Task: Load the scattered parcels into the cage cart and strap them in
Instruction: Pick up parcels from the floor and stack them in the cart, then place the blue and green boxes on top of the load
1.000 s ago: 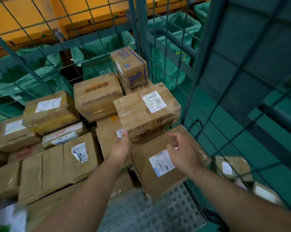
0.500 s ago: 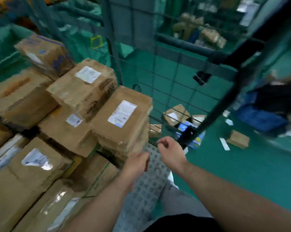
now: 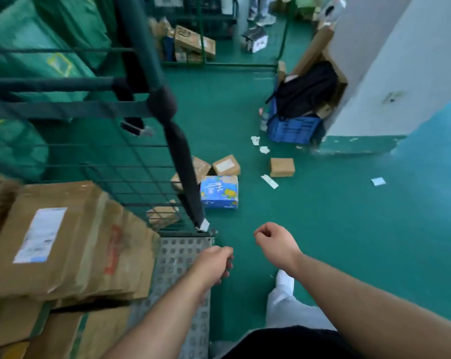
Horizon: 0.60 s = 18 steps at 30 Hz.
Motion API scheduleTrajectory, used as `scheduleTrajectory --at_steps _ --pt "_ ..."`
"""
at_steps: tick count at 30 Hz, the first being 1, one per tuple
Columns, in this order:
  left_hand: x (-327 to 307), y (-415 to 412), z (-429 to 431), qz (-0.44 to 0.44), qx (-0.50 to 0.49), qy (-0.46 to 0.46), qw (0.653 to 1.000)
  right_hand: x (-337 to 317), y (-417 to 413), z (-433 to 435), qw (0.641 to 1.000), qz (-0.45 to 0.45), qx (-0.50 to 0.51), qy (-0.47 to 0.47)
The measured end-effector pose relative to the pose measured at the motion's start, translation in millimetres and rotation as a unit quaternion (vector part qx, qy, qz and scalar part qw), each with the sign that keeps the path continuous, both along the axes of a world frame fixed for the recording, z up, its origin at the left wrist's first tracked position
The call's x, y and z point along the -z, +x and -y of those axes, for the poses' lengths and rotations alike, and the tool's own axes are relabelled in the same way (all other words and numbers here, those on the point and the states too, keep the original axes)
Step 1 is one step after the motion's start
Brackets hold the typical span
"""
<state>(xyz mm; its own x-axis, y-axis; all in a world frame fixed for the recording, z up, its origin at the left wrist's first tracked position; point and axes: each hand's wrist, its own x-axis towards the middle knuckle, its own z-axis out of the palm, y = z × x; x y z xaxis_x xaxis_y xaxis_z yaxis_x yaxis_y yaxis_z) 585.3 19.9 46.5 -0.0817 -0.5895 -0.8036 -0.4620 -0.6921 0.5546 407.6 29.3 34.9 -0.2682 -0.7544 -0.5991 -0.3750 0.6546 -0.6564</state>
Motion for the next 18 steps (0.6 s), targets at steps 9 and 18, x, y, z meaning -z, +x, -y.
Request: scheduleTrajectory --at_steps 9,18 --pt "48.3 -142.2 99.8 0.019 -0.033 0.041 0.998 54.6 -178.2 66.8 0.982 -0.032 -0.127 0.136" --pt "82.9 -173.6 202.9 0.094 -0.076 0.055 0.991 70.8 -258.3 167.9 0.935 -0.062 -0.301 0.18"
